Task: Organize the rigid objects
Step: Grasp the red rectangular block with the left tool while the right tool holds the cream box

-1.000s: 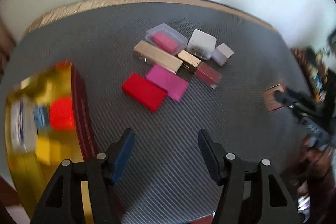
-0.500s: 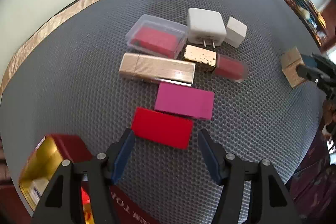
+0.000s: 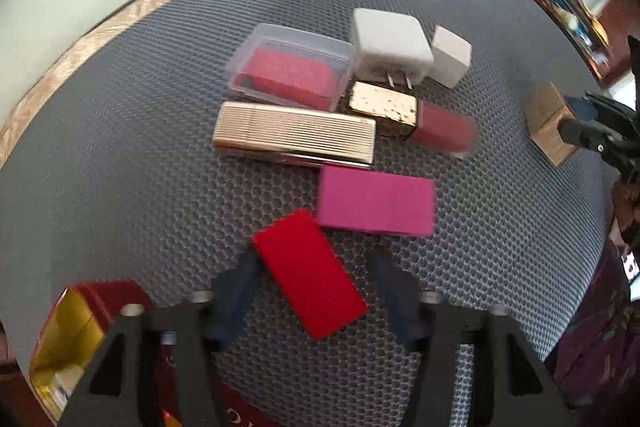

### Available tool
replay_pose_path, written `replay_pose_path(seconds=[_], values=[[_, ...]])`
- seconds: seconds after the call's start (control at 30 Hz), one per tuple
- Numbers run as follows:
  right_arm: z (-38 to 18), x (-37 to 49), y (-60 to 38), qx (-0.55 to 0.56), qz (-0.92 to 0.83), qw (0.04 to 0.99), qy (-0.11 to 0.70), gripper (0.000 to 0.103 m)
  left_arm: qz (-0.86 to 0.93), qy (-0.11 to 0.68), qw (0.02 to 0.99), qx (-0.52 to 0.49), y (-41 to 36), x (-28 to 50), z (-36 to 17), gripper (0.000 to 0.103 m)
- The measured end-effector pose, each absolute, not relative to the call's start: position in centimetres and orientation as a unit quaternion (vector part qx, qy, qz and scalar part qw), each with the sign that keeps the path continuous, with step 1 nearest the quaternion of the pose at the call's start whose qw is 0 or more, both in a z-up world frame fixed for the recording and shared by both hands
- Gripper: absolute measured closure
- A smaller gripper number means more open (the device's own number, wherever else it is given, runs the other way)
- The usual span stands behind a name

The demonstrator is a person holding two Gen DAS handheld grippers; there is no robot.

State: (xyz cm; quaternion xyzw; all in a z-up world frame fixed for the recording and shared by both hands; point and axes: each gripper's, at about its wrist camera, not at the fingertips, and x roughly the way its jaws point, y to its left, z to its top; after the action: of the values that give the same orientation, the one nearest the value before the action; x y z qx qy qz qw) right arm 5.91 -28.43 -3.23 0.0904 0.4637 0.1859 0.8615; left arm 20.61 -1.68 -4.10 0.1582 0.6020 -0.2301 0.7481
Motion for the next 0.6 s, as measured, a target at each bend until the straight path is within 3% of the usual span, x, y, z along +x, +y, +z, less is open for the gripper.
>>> replay_pose_path(seconds=[0.03, 0.07, 0.27, 0.6], values=[[-3.2, 5.9, -28.4, 0.092, 0.186, 0.861, 0.464, 0.06, -0.222, 0.603, 0.752, 0.146, -1.6, 20.4, -3.8, 0.071], [-3.2, 6.0, -28.4, 0.092, 0.185, 0.861, 0.465, 0.06, -0.217, 0.605, 0.754, 0.134, -1.3, 20.2, -3.7, 0.072], [-3.3, 6.0, -28.6, 0.098, 0.185, 0.86, 0.465, 0.06, -0.194, 0.593, 0.774, 0.107, -0.6, 16.2, -2.2, 0.073], [-1.4, 4.4, -28.3, 0.086, 0.191, 0.871, 0.445, 0.06, -0.107, 0.532, 0.84, -0.029, 4.5, 6.5, 6.1, 0.073]])
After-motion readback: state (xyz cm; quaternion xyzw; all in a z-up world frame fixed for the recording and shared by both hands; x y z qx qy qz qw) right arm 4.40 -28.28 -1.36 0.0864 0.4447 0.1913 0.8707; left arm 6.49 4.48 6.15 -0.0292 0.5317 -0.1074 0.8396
